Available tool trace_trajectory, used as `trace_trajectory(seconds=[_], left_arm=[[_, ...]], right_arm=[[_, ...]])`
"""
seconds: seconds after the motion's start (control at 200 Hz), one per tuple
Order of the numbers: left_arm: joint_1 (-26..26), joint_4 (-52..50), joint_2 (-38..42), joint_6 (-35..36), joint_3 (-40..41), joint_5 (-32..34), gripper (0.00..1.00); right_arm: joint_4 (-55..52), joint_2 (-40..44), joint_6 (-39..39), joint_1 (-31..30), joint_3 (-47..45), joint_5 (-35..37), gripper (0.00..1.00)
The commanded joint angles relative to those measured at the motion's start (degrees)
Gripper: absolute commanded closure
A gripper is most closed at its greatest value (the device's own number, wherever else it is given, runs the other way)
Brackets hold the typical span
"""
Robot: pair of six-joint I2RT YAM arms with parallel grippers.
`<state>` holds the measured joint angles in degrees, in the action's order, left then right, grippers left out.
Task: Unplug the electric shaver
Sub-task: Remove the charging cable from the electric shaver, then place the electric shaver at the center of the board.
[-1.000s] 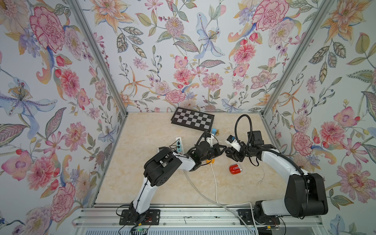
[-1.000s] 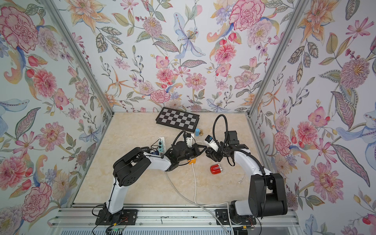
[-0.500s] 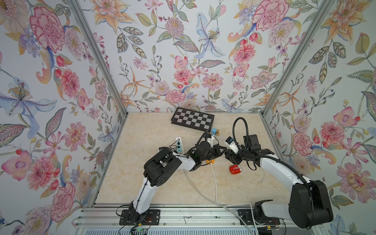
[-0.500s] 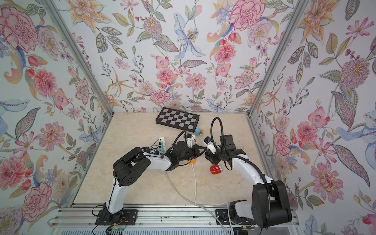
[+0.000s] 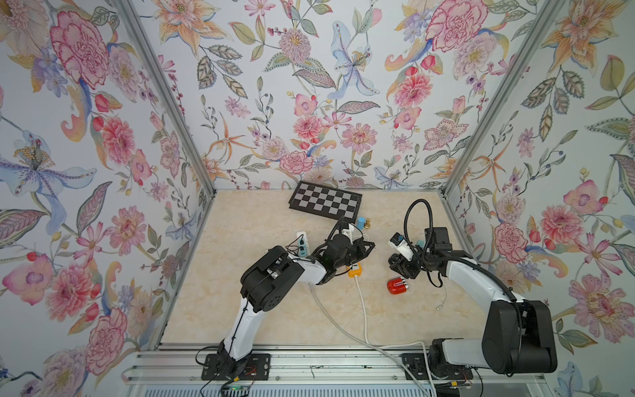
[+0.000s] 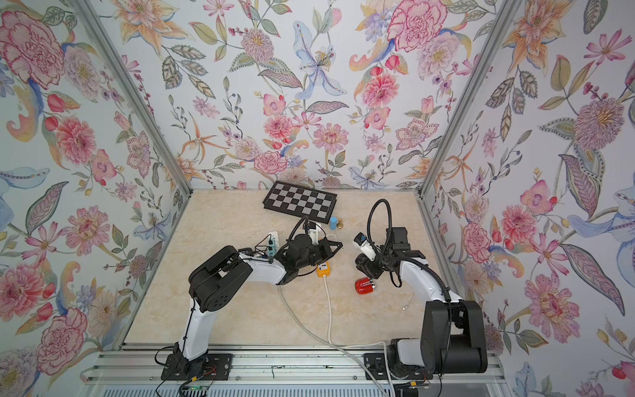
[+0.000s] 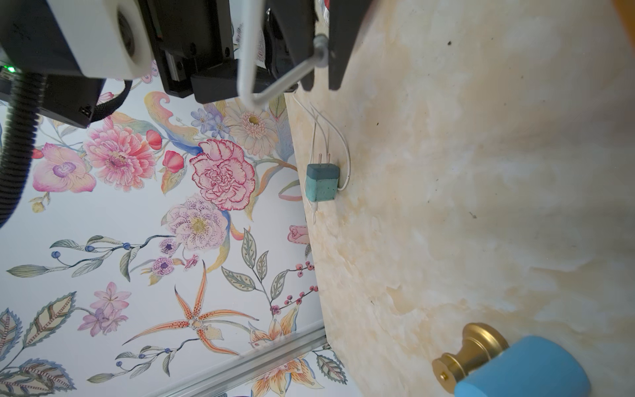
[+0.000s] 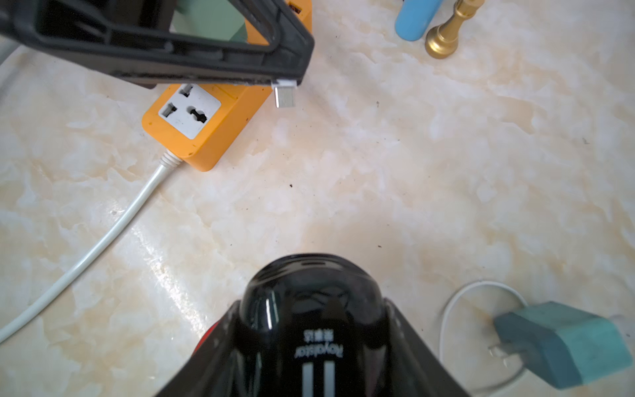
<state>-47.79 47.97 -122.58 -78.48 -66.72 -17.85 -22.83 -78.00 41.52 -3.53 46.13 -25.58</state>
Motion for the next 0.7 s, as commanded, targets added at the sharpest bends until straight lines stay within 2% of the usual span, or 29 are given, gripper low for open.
trace_trajectory(seconds=[0.0,0.41,0.695], left_arm=[[-0.02,-0.44,-2.01,0.21,-2.02,0.73,1.0],[-0.03,-0.83,-3.66,0.95,-3.81,-3.83,1.0],[-0.02,-0.36,-3.76,1.34,-3.47,-4.87,1.0]], right_arm=[[-0.95,1.32,3.55,-0.99,0.46,-2.83,0.57],[-0.97,-4.89,19.22,-0.71,1.24,-0.44,0.54],[-0.99,-13.07,23.0,-0.86,6.1,0.62,0.53]])
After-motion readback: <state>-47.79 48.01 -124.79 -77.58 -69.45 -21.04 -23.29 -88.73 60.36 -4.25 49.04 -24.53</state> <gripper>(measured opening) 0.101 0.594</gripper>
